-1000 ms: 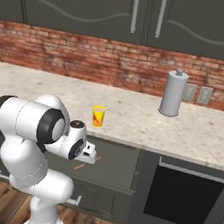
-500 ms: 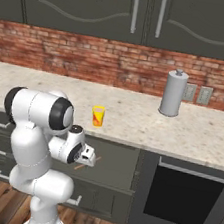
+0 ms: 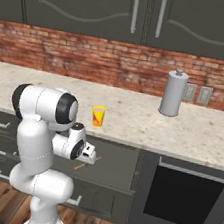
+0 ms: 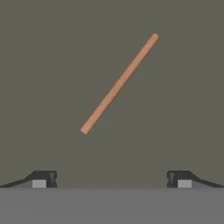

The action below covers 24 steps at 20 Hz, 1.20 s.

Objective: Pick up the straw from the left drawer and put it inside the smoothie cup.

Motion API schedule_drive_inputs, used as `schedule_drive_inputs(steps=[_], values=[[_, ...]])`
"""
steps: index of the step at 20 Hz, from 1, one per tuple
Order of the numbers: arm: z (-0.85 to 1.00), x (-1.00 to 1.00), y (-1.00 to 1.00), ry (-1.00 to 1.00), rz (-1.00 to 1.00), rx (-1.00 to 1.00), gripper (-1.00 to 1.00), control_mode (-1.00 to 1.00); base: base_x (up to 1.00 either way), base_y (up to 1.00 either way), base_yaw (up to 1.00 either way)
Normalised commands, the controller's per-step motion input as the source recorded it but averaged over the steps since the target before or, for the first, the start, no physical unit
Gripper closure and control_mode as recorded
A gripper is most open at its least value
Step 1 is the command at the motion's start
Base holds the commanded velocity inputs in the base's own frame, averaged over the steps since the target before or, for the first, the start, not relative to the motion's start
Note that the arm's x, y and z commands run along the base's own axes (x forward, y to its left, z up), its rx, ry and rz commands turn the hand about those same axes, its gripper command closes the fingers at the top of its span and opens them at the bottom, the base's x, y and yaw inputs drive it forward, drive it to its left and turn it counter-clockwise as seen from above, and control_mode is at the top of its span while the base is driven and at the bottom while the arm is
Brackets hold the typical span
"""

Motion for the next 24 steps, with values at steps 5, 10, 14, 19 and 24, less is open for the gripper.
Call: schedule_drive_inputs(steps=[5,10,14,19,24], values=[[-0.25,0.14,0.06,0.00,-0.02,0.00,-1.00,-1.00,0.00,0.00,0.00],[-0.26,0.08,0.03,0.00,-0.02,0.00,-1.00,-1.00,0.00,0.00,0.00],[-0.29,0.09,0.01,0.00,-0.02,0.00,-1.00,-1.00,0.00,0.00,0.00],[-0.23,0.14,0.03,0.02,-0.02,0.00,-1.00,-1.00,0.00,0.00,0.00],[-0.15,0.17,0.02,0.01,-0.02,0.00,-1.00,-1.00,0.00,0.00,0.00]])
